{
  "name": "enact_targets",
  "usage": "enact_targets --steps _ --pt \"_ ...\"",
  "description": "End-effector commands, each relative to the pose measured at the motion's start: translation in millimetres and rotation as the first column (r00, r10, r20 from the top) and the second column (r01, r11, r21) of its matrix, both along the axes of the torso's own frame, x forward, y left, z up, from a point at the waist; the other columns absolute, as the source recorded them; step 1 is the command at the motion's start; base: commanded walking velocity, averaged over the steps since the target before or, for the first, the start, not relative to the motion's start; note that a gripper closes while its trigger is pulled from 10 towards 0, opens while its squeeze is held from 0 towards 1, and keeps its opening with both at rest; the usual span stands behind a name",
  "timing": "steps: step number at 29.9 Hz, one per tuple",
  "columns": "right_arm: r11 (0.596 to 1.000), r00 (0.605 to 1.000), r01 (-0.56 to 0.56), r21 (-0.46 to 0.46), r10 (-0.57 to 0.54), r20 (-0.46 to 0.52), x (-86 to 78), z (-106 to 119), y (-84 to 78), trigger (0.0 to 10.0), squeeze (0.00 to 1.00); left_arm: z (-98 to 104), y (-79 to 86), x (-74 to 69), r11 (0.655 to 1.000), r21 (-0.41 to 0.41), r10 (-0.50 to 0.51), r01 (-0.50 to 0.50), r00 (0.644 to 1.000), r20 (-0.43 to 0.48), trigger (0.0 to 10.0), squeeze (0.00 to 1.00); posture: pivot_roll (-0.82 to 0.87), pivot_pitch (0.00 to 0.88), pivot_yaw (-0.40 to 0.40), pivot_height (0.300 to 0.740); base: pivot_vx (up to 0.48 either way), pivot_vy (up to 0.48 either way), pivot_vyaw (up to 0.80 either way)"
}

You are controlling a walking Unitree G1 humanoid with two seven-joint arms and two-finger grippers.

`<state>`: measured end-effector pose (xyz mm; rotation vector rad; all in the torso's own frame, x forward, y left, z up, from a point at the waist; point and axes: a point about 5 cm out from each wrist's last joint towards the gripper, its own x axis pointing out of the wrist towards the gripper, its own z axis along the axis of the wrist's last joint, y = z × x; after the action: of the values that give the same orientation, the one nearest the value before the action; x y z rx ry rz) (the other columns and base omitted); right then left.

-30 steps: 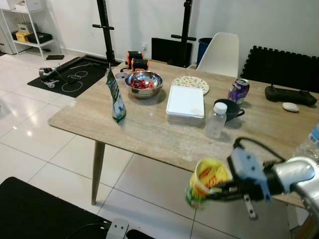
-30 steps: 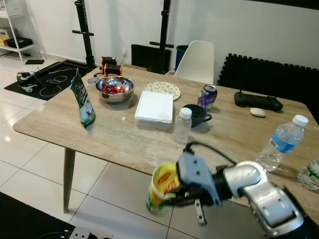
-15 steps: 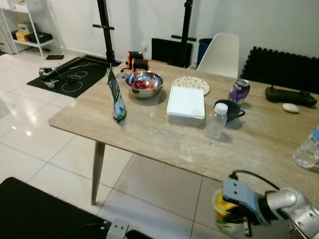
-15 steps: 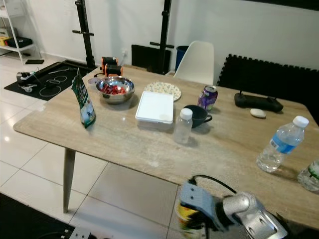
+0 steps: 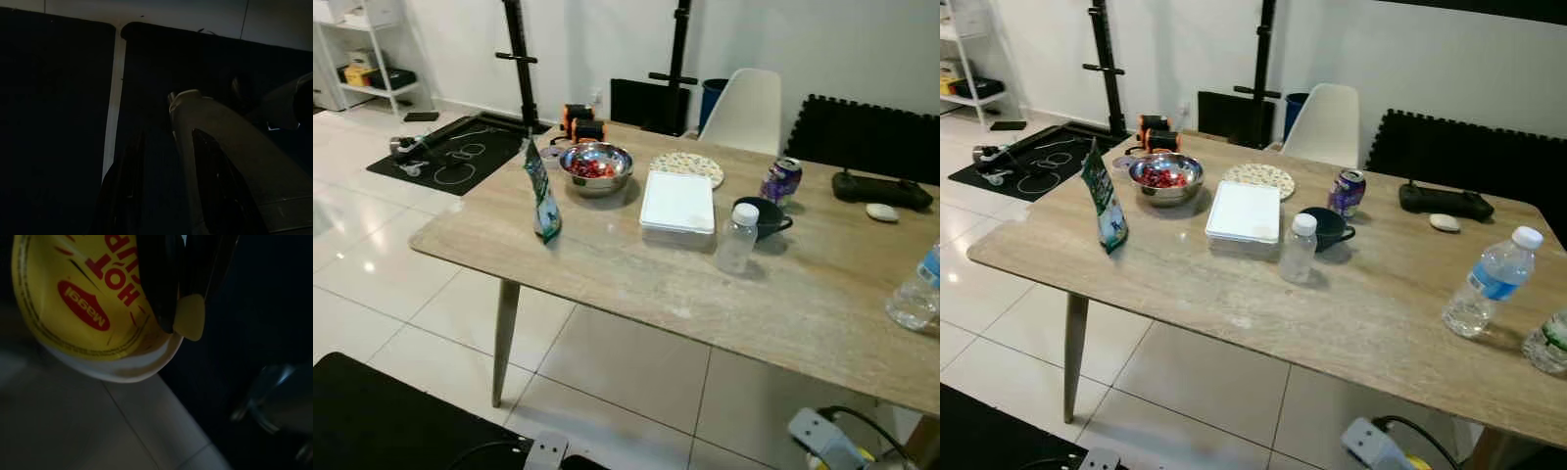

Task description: Restocking fridge

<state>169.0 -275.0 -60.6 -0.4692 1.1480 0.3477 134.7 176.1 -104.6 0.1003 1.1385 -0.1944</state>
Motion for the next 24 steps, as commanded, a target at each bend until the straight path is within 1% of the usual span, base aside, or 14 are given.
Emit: enact_targets --steps 1,2,3,6,7,8,9,10,12,13,14,15,18,24 --pt "0.989 0.989 0.145 -0.035 -0.144 0.014 -23.9 -12.7 -4.5 10.0 0.00 -5.9 -1.5 -17.3 1.000 0.004 -0.021 0.021 0.997 -0.071 10.0 0.00 -0.06 0.000 -0.053 0.740 0.000 0.000 0.00" --pt "0.981 0.982 0.191 -0.037 -0.191 0.010 -32.2 -16.9 -4.2 10.0 0.00 -6.0 -1.2 -17.4 1.000 0.005 -0.022 0.022 0.997 -0.071 10.0 0.00 -0.06 0.000 -0.050 0.740 0.000 0.000 0.00" --pt "0.981 0.982 0.191 -0.037 -0.191 0.010 -32.2 -16.9 -4.2 10.0 0.00 -6.0 -1.2 -17.4 1.000 0.005 -0.022 0.022 0.997 -0.071 10.0 0.00 -0.06 0.000 -0.050 0.740 0.000 0.000 0.00" --pt "0.928 0.929 0.369 -0.042 -0.370 0.001 -56.2 -25.8 -7.0 10.0 0.00 -5.7 -0.2 -17.0 1.000 0.008 -0.025 0.025 0.997 -0.071 10.0 0.00 -0.05 0.000 -0.047 0.740 0.000 0.000 0.00" --pt "0.928 0.929 0.369 -0.042 -0.370 0.001 -56.2 -25.8 -7.0 10.0 0.00 -5.7 -0.2 -17.0 1.000 0.008 -0.025 0.025 0.997 -0.071 10.0 0.00 -0.05 0.000 -0.047 0.740 0.000 0.000 0.00" --pt "0.906 0.907 0.421 -0.042 -0.422 0.006 -62.1 -27.8 -7.4 10.0 0.00 -5.6 0.3 -16.6 1.000 0.010 -0.024 0.024 0.997 -0.071 10.0 0.00 -0.06 0.000 -0.046 0.740 0.000 0.000 0.00" --pt "0.906 0.907 0.421 -0.042 -0.422 0.006 -62.1 -27.8 -7.4 10.0 0.00 -5.6 0.3 -16.6 1.000 0.010 -0.024 0.024 0.997 -0.071 10.0 0.00 -0.06 0.000 -0.046 0.740 0.000 0.000 0.00" --pt "0.884 0.885 0.465 -0.052 -0.464 0.015 -68.6 -30.1 -6.9 10.0 0.00 -5.5 0.8 -16.2 1.000 0.011 -0.022 0.022 0.997 -0.070 10.0 0.00 -0.06 0.000 -0.044 0.740 0.000 0.000 0.00" --pt "0.866 0.868 0.497 -0.058 -0.496 0.019 -73.3 -32.1 -5.5 10.0 0.00 -5.3 1.3 -15.8 1.000 0.012 -0.019 0.020 0.997 -0.068 10.0 0.00 -0.06 0.000 -0.043 0.740 0.000 0.000 0.00" --pt "0.866 0.868 0.497 -0.058 -0.496 0.019 -73.3 -32.1 -5.5 10.0 0.00 -5.3 1.3 -15.8 1.000 0.012 -0.019 0.020 0.997 -0.068 10.0 0.00 -0.06 0.000 -0.043 0.740 0.000 0.000 0.00" --pt "0.842 0.843 0.538 -0.044 -0.536 0.039 -73.1 -34.2 0.3 10.0 0.00 -5.0 2.2 -15.0 1.000 0.012 -0.009 0.010 0.998 -0.066 10.0 0.00 -0.06 0.000 -0.037 0.740 0.000 0.000 0.00" --pt "0.835 0.835 0.549 -0.033 -0.547 0.047 -71.0 -34.6 2.7 10.0 0.00 -4.9 2.4 -14.9 1.000 0.012 -0.006 0.007 0.998 -0.066 10.0 0.00 -0.06 0.000 -0.036 0.740 0.000 0.000 0.00" --pt "0.841 0.841 0.540 -0.023 -0.538 0.064 -64.0 -35.0 9.1 10.0 0.00 -4.9 2.9 -14.4 1.000 0.016 0.004 -0.003 0.998 -0.066 10.0 0.00 -0.06 0.000 -0.035 0.740 0.000 0.000 0.00" --pt "0.845 0.844 0.534 -0.026 -0.530 0.083 -58.0 -33.9 10.5 10.0 0.00 -4.3 3.6 -12.3 0.999 0.026 0.032 -0.031 0.998 -0.059 10.0 0.00 -0.06 0.000 -0.041 0.740 0.000 0.000 0.00"
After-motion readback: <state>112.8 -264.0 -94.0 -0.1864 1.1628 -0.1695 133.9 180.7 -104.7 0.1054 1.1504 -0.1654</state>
